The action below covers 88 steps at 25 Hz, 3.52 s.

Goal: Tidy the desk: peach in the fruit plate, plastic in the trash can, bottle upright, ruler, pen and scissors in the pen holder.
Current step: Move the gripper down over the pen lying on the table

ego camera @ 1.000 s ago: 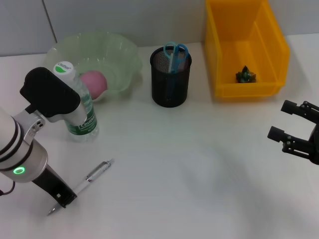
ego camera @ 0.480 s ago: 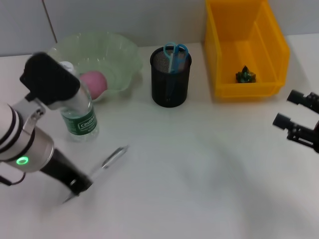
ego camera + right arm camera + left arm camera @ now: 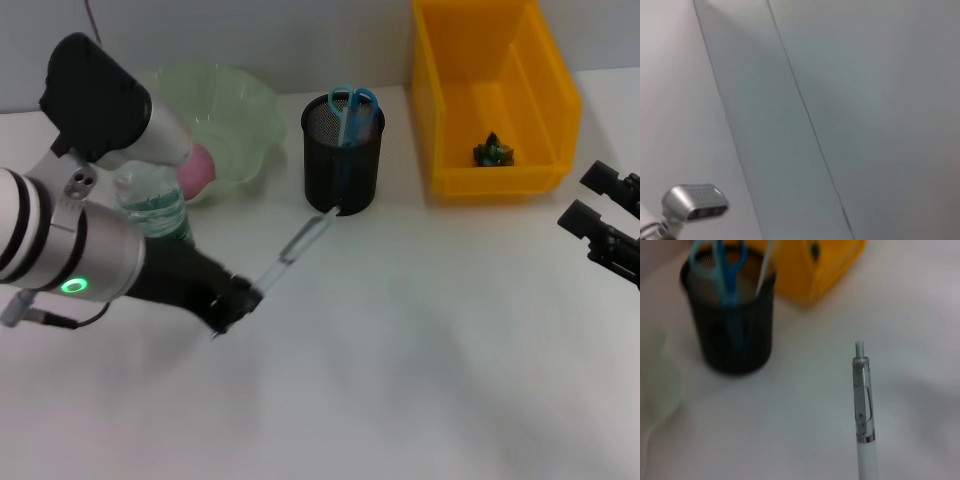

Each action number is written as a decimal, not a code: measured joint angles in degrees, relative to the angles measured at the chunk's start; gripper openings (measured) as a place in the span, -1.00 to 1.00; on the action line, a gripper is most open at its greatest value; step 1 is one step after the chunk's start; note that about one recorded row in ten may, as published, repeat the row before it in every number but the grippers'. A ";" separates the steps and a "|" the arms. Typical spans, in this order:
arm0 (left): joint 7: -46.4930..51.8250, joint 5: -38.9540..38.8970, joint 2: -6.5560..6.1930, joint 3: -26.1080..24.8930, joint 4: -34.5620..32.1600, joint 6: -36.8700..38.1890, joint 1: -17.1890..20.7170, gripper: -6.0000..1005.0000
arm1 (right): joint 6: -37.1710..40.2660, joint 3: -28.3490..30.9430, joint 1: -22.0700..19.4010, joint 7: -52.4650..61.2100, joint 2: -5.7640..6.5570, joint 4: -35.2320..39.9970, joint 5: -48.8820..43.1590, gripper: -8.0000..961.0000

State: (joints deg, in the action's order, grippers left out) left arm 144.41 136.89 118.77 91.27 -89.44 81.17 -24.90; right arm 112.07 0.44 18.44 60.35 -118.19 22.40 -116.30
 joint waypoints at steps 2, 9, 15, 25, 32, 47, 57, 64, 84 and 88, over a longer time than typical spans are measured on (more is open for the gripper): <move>-1.64 -2.22 0.01 0.56 -0.60 -2.05 0.66 -0.75 | 1.00 0.00 -0.05 0.10 -0.07 -1.98 0.12 0.67; -8.62 -9.03 -0.01 1.87 -1.70 -7.80 2.88 -0.75 | 1.59 -0.16 0.27 0.21 -0.60 -7.53 0.16 0.67; -11.85 -12.38 -0.03 2.17 -1.21 -10.38 3.83 -0.75 | -1.20 0.98 0.34 0.24 -0.74 -12.48 0.19 0.67; -12.27 -12.18 -0.26 2.28 0.42 -10.40 4.30 -0.79 | -2.78 7.54 -1.74 4.45 0.45 -6.46 0.21 0.67; -10.40 -4.24 -0.23 2.54 0.38 -7.68 3.55 -0.79 | -2.21 9.25 -2.79 6.41 3.12 -3.56 0.21 0.67; -1.88 6.19 0.24 4.09 12.40 -3.49 -7.25 0.09 | -2.66 8.70 -2.59 6.38 3.01 -2.69 -0.16 0.67; 3.34 11.76 0.30 4.94 10.62 2.81 -8.56 0.30 | -2.96 8.70 -2.04 6.28 2.83 -2.54 -0.24 0.67; 4.01 12.09 0.36 5.65 11.39 3.45 -9.32 0.29 | -3.45 8.35 -2.00 5.84 2.76 -2.54 -0.35 0.67; 4.99 12.53 0.32 8.82 16.20 3.04 -11.88 0.29 | -3.39 7.46 -2.01 5.57 2.71 -2.54 -0.42 0.67; 5.00 12.54 0.32 9.52 16.35 3.17 -11.93 0.29 | -3.34 7.20 -2.18 5.56 2.59 -2.54 -0.42 0.67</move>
State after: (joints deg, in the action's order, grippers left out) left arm 149.41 149.43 119.09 100.79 -73.09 84.34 -36.83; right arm 108.72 7.64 16.26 65.91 -115.60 19.86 -116.72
